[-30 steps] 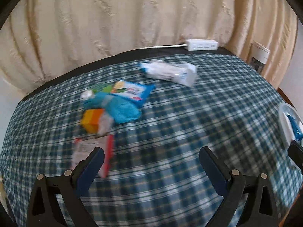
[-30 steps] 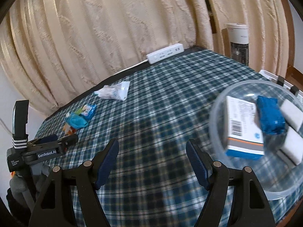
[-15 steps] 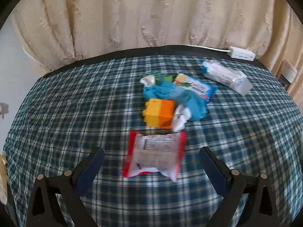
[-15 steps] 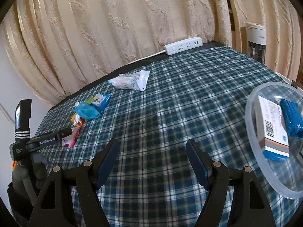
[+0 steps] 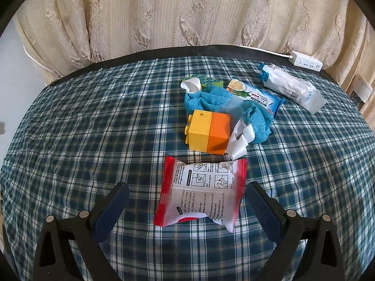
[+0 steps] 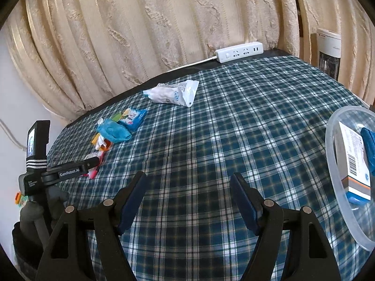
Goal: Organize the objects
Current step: 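Move the left tool to the red-and-white snack packet and grasp it, then grasp the teal cloth with the right tool while the left tool holds the packet, then carry the teal cloth and the snack packet toward the clear bowl with both tools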
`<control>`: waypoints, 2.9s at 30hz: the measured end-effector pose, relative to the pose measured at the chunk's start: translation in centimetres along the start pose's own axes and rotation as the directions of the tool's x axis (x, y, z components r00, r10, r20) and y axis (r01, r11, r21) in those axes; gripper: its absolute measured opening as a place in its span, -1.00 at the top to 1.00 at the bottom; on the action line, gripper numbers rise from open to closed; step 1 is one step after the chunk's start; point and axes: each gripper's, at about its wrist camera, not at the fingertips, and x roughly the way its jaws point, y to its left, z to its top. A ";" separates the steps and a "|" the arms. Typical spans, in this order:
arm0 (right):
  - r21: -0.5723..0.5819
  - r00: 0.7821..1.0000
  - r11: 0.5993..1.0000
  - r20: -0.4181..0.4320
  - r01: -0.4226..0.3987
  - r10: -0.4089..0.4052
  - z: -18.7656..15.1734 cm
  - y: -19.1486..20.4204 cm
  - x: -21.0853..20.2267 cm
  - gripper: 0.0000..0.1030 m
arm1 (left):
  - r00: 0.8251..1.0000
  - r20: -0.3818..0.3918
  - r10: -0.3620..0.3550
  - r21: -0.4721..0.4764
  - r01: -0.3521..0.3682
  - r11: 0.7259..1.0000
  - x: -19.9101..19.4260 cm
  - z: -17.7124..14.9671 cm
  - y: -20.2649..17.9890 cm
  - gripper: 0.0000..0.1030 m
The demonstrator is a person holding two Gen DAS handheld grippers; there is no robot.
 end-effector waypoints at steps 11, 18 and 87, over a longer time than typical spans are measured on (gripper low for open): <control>-0.025 1.000 1.000 -0.017 -0.010 0.010 0.0 1.1 0.9 -0.45 | 1.000 -0.021 -0.023 0.020 0.024 1.000 0.9 0.1 0.1 -0.44; -0.057 0.998 0.997 -0.041 -0.043 0.041 0.6 2.7 2.0 -0.45 | 0.999 -0.005 -0.046 0.002 0.046 0.999 0.0 0.0 0.8 -0.21; -0.178 0.936 0.944 -0.269 -0.279 0.226 6.1 13.1 16.7 0.06 | 0.996 0.087 -0.024 -0.122 0.035 0.992 -3.1 0.5 4.6 -0.20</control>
